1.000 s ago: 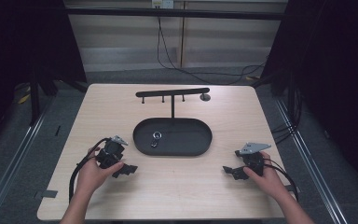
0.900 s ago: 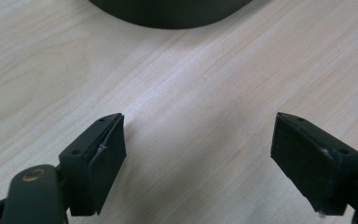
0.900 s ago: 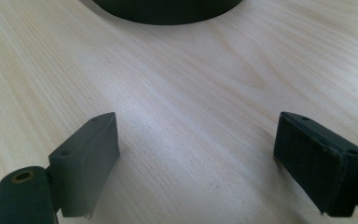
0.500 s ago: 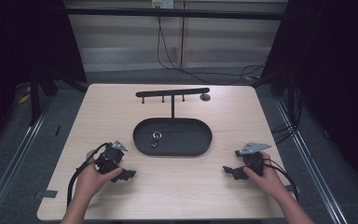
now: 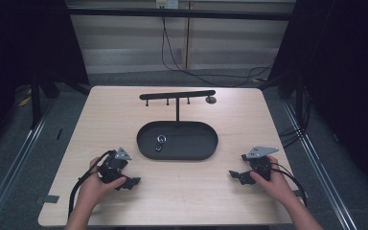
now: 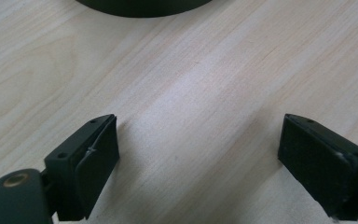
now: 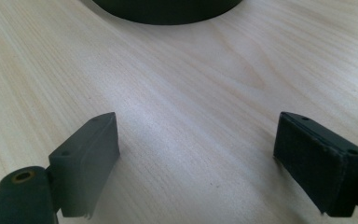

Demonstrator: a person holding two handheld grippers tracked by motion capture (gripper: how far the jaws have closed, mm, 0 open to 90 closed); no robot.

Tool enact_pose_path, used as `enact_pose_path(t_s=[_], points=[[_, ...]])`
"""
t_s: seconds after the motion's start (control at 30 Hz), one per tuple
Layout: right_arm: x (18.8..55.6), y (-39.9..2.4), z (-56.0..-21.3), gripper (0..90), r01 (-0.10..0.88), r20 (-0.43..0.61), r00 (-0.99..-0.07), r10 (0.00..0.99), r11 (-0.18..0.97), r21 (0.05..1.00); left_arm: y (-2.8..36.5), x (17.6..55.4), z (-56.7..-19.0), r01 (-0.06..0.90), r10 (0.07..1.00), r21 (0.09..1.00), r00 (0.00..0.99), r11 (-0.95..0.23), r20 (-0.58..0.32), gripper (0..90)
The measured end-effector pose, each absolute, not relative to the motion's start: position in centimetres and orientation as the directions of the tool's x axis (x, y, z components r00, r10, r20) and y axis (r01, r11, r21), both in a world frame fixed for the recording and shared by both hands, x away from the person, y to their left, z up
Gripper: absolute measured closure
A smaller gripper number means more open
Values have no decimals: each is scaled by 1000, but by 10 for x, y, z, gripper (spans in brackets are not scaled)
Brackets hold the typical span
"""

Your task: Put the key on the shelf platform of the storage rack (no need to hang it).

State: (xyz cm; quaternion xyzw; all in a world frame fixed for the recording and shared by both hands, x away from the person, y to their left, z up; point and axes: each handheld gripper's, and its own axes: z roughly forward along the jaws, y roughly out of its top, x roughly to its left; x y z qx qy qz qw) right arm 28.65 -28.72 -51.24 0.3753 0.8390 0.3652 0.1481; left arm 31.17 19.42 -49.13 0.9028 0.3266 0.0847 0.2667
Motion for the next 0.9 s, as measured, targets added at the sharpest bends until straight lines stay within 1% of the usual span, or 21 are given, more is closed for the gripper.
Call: enact_pose_path(t_s=[0.1,0.3,0.5,0.9], points=[[286,-287,-512,134,521,26,-675,738,452,724,193,310,-493,544,632,540,775,-643,-28,79],[286,-287,-512,134,521,26,-675,738,451,724,193,307,-495,532,627,554,779,-640,-24,50],[286,-287,-512,134,522,26,-674,738,452,724,193,305,-498,518,614,568,789,-640,-28,0],[286,-287,-512,134,522,27,-676,737,451,724,196,302,-500,504,613,600,790,-622,-28,0]])
